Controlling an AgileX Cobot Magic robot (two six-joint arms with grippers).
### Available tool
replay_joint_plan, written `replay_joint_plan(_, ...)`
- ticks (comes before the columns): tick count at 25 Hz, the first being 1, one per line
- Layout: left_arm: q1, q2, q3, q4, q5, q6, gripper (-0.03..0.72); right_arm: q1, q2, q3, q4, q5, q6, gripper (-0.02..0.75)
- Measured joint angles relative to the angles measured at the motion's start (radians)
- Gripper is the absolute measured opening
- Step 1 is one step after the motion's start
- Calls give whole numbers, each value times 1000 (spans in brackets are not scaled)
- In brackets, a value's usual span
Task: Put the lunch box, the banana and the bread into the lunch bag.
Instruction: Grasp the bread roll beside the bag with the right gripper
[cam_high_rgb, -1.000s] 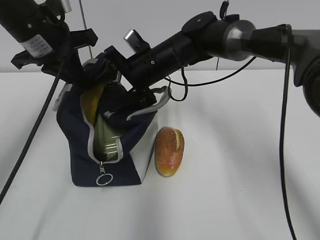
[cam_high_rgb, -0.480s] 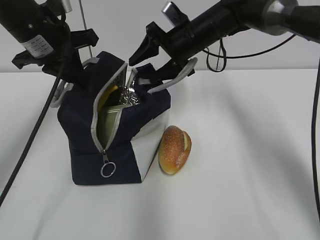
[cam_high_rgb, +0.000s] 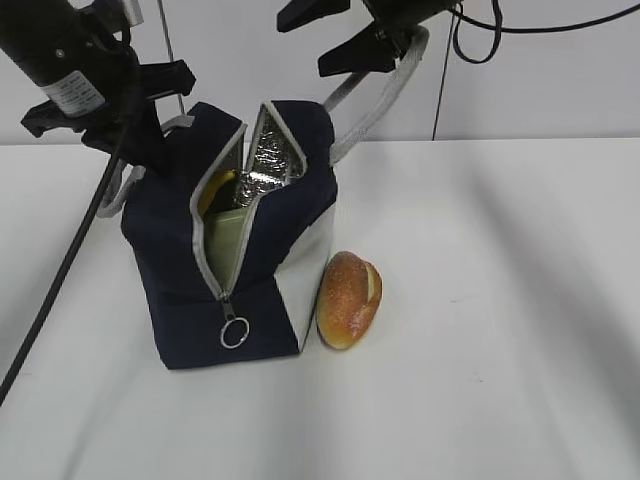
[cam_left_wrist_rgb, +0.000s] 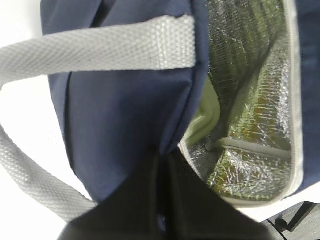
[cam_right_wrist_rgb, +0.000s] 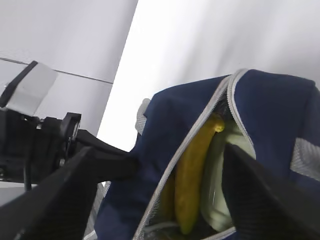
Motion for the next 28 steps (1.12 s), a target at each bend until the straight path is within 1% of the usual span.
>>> replay_joint_plan(10, 0, 0, 0, 5, 0, 0, 0, -1, -4, -4, -50, 9, 2, 589)
replay_joint_plan(12, 0, 0, 0, 5, 0, 0, 0, -1, -4, -4, -8, 9, 4, 589)
replay_joint_plan(16, 0, 0, 0, 7, 1, 0, 0, 3, -4, -4, 149, 9, 12, 589)
replay_joint_plan(18, 0, 0, 0, 7, 8, 0, 0, 5, -4, -4, 187, 9, 14, 589)
replay_joint_plan(21, 0, 0, 0, 8, 14, 0, 0, 7, -2, -4, 206, 9, 24, 589)
replay_joint_plan(23, 0, 0, 0, 9, 15, 0, 0, 7, 2, -4, 239, 8, 27, 589)
replay_joint_plan(28, 0, 0, 0, 12, 17, 0, 0, 18, 11, -4, 378, 1, 7, 589)
